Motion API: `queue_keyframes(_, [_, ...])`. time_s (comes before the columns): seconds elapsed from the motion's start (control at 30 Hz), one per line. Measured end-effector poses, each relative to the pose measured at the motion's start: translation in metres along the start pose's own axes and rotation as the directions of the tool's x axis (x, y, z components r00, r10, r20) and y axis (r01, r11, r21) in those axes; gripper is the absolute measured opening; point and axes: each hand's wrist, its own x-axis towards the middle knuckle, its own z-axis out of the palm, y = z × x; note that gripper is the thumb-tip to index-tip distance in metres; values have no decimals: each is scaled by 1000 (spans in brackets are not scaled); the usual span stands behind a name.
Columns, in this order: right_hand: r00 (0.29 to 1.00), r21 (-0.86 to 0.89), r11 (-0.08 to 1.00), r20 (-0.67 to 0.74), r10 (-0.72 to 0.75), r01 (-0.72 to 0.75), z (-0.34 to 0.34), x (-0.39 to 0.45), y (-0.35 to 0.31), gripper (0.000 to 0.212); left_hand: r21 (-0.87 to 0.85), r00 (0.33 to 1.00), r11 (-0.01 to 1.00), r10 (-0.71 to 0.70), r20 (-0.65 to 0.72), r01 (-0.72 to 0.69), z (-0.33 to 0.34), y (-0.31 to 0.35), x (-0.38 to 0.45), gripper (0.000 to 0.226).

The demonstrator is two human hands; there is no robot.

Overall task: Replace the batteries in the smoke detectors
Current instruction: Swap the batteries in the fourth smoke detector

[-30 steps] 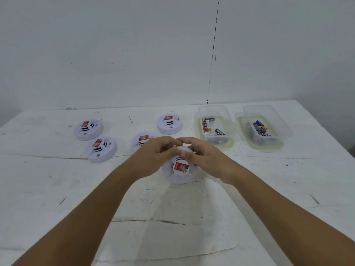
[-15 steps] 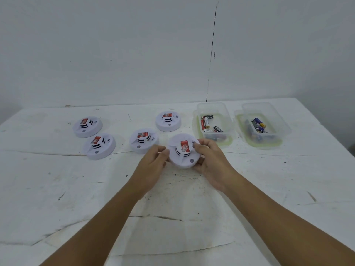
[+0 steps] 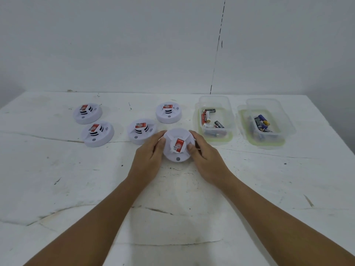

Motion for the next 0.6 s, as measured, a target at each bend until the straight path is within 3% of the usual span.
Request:
queue_keyframes(0.37, [998,-39,997,13,60,-59,2,-1,-4,56,81,1000,996,20,-4,-20,2,-2,2,35])
queue_keyframes(0.6, [995,-138,986,26,96,-92,6,-8,-10,87,61,999,998,34,15,-35,-1,-6,1,30])
